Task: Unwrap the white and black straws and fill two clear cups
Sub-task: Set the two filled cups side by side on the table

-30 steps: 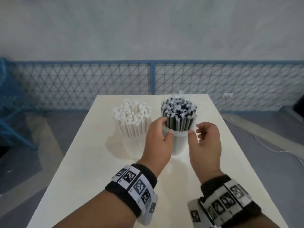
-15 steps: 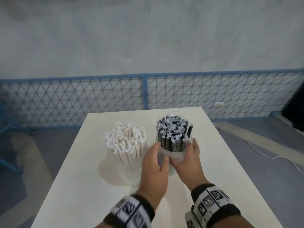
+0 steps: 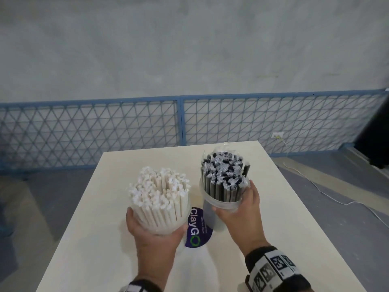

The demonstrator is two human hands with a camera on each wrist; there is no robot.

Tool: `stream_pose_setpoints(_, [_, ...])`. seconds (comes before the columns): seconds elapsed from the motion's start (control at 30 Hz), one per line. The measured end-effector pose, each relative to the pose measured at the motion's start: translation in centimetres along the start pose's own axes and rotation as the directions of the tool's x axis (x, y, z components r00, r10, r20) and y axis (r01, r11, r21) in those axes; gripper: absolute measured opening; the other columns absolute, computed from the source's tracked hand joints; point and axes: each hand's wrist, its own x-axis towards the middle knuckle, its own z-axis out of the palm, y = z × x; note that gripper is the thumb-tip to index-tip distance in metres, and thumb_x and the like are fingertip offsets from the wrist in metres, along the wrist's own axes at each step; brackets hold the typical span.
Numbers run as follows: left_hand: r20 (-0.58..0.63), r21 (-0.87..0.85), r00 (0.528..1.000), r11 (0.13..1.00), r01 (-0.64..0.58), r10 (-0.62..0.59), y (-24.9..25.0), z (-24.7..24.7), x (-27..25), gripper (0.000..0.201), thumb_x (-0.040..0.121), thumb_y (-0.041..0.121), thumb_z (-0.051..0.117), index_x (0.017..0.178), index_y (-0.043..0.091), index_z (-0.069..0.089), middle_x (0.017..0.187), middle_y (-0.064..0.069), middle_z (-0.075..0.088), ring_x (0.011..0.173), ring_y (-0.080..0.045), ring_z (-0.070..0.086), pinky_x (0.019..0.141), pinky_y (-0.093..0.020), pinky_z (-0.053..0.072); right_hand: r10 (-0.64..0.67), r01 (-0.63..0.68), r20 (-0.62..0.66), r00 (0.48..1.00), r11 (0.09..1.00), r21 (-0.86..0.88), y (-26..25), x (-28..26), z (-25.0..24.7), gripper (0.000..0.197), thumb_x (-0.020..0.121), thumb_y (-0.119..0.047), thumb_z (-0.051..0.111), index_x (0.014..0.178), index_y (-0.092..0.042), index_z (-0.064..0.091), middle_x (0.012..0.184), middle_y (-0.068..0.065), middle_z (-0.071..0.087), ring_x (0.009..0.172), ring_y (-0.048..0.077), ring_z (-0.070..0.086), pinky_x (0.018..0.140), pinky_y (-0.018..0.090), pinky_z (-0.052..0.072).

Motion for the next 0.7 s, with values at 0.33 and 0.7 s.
stream_pose_setpoints(0.33, [0.043,0.060,0.988,0.987,-0.152,0.149,-1.0,4.6,11.0,0.114,0.063,0.008,0.094,0.146,0.023,0.017,0.139,0.004,0.043,0.127,-0.015,0.047,0.104,-0.019,0.040,0.002,0.001,0.050,0.999,0.998,-0.060,-0.8,7.5,3.2,0.091,0.066,-0.036,0.086,0.139,-0.016,0.036,0.155,0.003,0.024,0.131,0.019,0.046,0.104,0.021,0.032])
stream_pose_setpoints(0.7, [0.005,0.087,0.985,0.981,-0.173,0.173,-1.7,8.7,15.4,0.118,0.067,0.012,0.092,0.151,0.014,0.009,0.147,-0.005,0.040,0.126,-0.013,0.044,0.101,-0.016,0.033,-0.024,0.046,0.090,0.996,0.965,-0.256,-1.1,10.4,4.2,0.092,0.071,-0.043,0.081,0.142,-0.009,0.032,0.159,0.006,0.018,0.134,0.024,0.044,0.104,0.030,0.039])
